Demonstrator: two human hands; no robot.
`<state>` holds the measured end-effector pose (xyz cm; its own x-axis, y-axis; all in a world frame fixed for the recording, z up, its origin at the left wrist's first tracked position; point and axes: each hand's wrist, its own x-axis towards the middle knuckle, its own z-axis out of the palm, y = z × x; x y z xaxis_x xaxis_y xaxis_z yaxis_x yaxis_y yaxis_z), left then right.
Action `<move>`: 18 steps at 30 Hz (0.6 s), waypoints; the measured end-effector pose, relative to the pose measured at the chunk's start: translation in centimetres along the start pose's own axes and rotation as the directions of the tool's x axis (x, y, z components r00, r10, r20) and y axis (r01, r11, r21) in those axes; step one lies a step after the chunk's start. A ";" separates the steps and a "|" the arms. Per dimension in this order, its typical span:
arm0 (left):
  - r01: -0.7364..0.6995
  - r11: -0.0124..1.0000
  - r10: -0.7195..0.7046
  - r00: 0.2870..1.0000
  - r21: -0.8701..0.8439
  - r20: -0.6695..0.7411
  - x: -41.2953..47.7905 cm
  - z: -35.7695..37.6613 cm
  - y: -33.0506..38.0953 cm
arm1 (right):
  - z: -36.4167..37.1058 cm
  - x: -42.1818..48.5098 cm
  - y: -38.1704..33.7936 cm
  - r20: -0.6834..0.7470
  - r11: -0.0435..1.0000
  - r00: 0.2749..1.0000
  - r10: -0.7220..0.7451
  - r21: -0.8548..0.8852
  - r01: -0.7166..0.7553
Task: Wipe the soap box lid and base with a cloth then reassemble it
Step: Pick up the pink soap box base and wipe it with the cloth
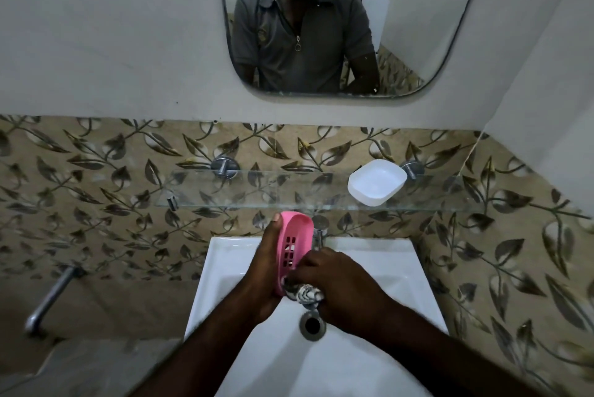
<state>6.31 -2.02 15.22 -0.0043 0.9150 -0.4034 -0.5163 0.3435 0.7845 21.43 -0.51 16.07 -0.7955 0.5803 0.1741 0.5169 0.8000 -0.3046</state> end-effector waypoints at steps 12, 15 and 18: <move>-0.101 0.987 0.102 0.995 0.128 -0.008 0.0 1.1 -0.9 | 0.6 1.0 0.9 -0.406 0.986 0.900 0.156 0.016 -0.164; -0.099 0.981 0.115 0.990 0.166 -0.086 0.5 1.1 -1.1 | 1.9 0.1 -1.1 -0.319 0.888 0.854 0.411 0.352 -0.295; -0.163 0.966 0.183 0.979 0.199 -0.087 0.6 1.4 -0.8 | 1.8 0.1 -3.0 -0.111 0.581 0.789 0.604 0.740 -0.340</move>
<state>7.90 -1.47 14.96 -0.1728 0.9406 -0.2924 -0.3276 0.2251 0.9176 19.21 -3.17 15.30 -0.2808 0.9580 0.0576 0.3368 0.1546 -0.9288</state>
